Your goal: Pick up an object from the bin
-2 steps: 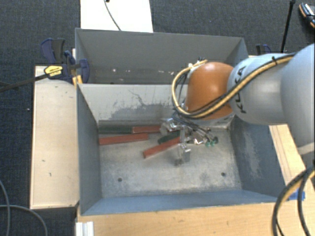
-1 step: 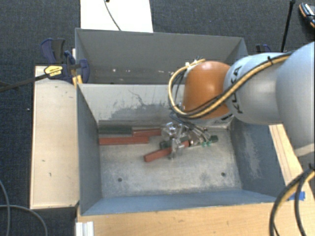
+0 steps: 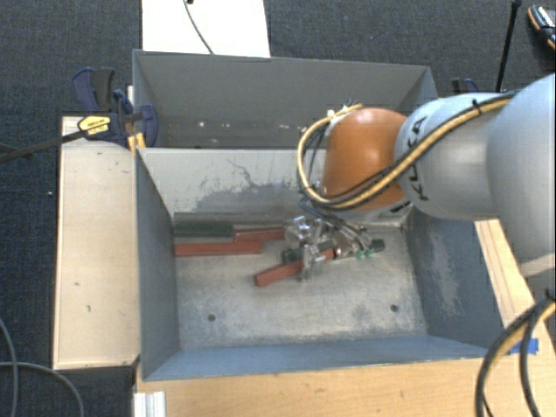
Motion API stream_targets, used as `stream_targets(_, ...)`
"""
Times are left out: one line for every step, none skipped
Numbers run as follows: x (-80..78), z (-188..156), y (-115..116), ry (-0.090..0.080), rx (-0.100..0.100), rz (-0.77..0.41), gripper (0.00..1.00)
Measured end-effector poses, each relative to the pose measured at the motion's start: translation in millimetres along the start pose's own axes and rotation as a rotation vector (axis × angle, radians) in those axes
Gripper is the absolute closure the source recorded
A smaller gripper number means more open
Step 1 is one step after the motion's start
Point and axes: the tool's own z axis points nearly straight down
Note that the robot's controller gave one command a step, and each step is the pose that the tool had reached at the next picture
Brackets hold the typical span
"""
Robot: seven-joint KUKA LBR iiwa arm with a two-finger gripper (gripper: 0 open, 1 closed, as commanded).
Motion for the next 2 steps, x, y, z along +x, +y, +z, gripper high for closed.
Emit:
stream_targets(2.0, -6, 1, 0.006, -0.002, 0.001, 1.0)
stream_targets(1.4, -33, 1, 0.006, -0.001, 0.003, 1.0)
